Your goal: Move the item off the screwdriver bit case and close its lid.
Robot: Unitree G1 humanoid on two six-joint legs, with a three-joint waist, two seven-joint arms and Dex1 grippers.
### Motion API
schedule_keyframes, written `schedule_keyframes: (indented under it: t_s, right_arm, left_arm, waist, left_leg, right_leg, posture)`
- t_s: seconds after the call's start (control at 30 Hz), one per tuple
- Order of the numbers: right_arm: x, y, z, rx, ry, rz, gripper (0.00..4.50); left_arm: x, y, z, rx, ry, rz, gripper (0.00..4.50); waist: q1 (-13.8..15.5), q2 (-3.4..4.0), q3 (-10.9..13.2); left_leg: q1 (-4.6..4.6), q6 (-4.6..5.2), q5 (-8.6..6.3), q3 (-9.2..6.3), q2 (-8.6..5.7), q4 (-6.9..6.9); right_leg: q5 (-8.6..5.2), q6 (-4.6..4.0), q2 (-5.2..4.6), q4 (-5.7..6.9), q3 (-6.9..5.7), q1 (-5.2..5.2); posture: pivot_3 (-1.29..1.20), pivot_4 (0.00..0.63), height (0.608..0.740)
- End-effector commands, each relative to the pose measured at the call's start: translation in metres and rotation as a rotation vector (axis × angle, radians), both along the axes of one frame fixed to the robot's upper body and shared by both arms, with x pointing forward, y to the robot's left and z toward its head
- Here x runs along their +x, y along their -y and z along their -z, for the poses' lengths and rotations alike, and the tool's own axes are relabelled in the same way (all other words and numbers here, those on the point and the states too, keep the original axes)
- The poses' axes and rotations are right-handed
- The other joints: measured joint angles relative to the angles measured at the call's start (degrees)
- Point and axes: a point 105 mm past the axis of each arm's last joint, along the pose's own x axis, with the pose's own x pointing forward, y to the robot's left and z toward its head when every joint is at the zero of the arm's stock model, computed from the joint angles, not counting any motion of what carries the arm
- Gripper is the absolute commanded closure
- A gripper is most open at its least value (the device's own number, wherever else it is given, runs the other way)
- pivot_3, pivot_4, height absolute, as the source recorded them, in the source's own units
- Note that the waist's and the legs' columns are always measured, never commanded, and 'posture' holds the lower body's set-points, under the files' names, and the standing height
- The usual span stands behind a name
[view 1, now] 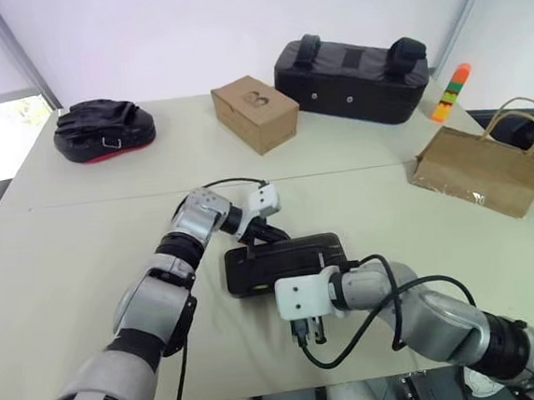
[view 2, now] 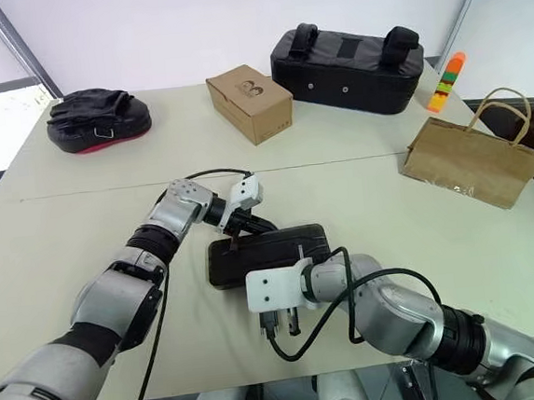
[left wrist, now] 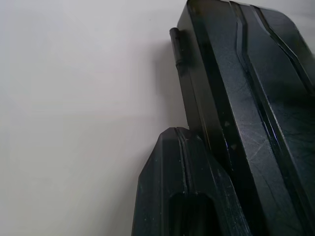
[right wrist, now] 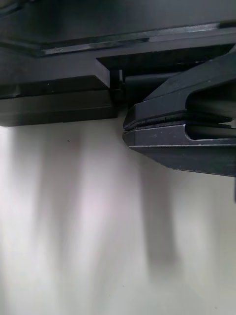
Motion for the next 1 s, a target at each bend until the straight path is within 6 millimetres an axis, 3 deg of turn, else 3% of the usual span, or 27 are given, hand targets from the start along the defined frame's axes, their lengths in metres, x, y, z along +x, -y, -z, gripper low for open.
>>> schedule_keyframes:
  t_s: [0.03, 0.13, 0.27, 0.37, 0.6, 0.77, 0.87, 1.0]
  right_arm:
    - [0.048, 0.024, -0.02, -0.077, 0.238, 0.162, 4.45]
    - [0.054, 0.026, -0.026, -0.088, 0.275, 0.168, 4.45]
    - [0.047, 0.02, -0.031, -0.017, 0.185, 0.173, 4.45]
    - [0.03, 0.011, -0.036, 0.149, -0.025, 0.208, 4.45]
    - [-0.024, 0.032, -0.043, 0.337, -0.433, 0.209, 4.45]
    - [-0.039, 0.055, -0.074, 0.546, -0.579, 0.224, 4.45]
    - [-0.022, 0.074, -0.101, 0.695, -0.511, 0.243, 4.45]
    - [0.031, 0.118, -0.129, 0.89, -0.323, 0.42, 4.45]
  left_arm:
    - [-0.047, 0.009, 0.042, 0.095, -0.204, 0.206, 4.5]
    - [-0.051, 0.009, 0.046, 0.096, -0.21, 0.209, 4.5]
    - [-0.042, 0.015, 0.048, 0.077, -0.155, 0.146, 4.5]
    - [-0.016, 0.026, 0.042, 0.031, 0.018, 0.009, 4.5]
    - [0.023, 0.037, -0.01, -0.202, 0.157, -0.188, 4.5]
    - [0.041, 0.005, -0.048, -0.373, 0.156, -0.298, 4.5]
    - [0.045, -0.026, -0.066, -0.469, 0.173, -0.382, 4.5]
    - [0.032, -0.075, -0.085, -0.542, 0.208, -0.525, 4.5]
  waist:
    - [0.0, -0.03, 0.0]
    - [-0.1, -0.02, -0.1]
    - [0.0, 0.0, -0.2]
    - [0.6, 0.0, -0.3]
    - [2.9, 0.05, -0.3]
    - [1.8, 0.03, -0.2]
    - [1.2, 0.06, -0.2]
    - [0.4, 0.13, -0.1]
  left_leg:
    - [0.01, 0.0, 0.0, 0.0, 0.02, 0.0]
    - [0.03, 0.0, 0.0, 0.0, 0.04, 0.0]
    - [0.03, 0.0, 0.0, 0.0, 0.06, 0.0]
    - [0.03, 0.0, 0.0, -0.03, 0.07, 0.0]
    - [0.04, 0.08, -0.05, -0.24, -0.12, 0.18]
    - [-0.38, 0.11, -0.07, -0.16, -0.06, 0.08]
    - [-0.38, 0.11, -0.07, -0.14, 0.0, 0.05]
    - [-0.21, 0.11, -0.08, -0.05, 0.03, -0.04]
  right_leg:
    - [0.0, 0.0, 0.02, 0.0, 0.0, 0.0]
    - [0.0, 0.0, 0.04, 0.02, 0.0, 0.0]
    - [0.0, -0.01, 0.06, 0.03, 0.0, 0.0]
    - [0.0, -0.01, 0.01, 0.02, 0.0, 0.04]
    - [0.01, 0.05, -0.25, -0.31, -0.1, 0.49]
    - [0.0, 0.08, -0.2, -0.03, -0.08, -0.22]
    - [0.01, 0.06, -0.16, 0.02, -0.07, -0.31]
    - [0.01, 0.06, -0.19, 0.03, 0.07, -0.21]
  posture:
    - [0.0, 0.15, 0.74]
    - [0.0, 0.15, 0.74]
    - [0.0, 0.15, 0.74]
    - [0.0, 0.15, 0.74]
    - [0.0, 0.15, 0.74]
    - [0.0, 0.15, 0.74]
    - [0.0, 0.15, 0.74]
    - [0.0, 0.15, 0.74]
